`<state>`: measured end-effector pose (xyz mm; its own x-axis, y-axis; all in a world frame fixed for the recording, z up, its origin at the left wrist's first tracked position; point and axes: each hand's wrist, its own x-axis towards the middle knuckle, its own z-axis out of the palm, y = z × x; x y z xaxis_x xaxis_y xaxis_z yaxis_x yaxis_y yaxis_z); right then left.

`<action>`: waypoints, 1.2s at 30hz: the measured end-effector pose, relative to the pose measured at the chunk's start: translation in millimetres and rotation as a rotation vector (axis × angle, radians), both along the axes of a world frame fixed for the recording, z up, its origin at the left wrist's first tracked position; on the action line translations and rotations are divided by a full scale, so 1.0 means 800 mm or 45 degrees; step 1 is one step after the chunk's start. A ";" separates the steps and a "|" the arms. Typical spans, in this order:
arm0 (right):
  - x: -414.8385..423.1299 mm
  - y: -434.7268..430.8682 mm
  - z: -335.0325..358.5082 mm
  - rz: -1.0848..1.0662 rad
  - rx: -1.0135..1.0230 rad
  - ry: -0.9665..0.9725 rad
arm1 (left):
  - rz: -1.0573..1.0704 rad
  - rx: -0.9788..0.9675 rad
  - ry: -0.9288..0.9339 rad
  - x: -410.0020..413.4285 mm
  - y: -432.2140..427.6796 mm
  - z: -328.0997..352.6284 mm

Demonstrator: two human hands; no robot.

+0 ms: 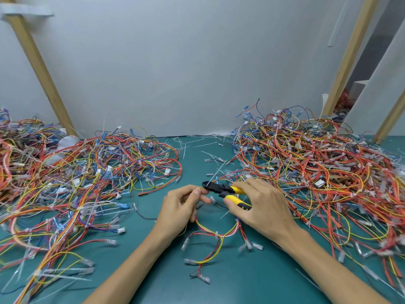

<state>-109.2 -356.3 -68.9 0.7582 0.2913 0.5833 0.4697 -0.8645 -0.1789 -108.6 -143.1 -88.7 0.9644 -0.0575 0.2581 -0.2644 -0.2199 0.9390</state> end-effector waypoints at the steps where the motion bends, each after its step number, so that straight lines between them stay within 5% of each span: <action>1: 0.000 0.001 0.000 0.001 0.003 0.001 | 0.001 0.001 -0.001 0.000 0.000 0.000; 13: 0.003 -0.003 0.003 -0.030 -0.061 0.232 | -0.010 0.025 -0.020 -0.001 0.000 -0.001; 18: 0.004 0.000 0.011 -0.031 0.102 0.420 | -0.005 0.003 -0.035 -0.001 -0.003 0.002; 24: 0.010 -0.006 0.019 0.146 0.380 0.960 | -0.019 -0.029 -0.020 -0.003 -0.005 0.003; 36: 0.013 -0.019 0.022 0.357 0.542 1.185 | -0.076 -0.058 -0.009 -0.003 -0.004 0.000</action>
<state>-98.9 -371.6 -51.4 0.8958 0.4336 -0.0976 0.1647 -0.5279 -0.8332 -111.1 -146.6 -88.3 0.9577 -0.1026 0.2688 -0.2827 -0.1609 0.9456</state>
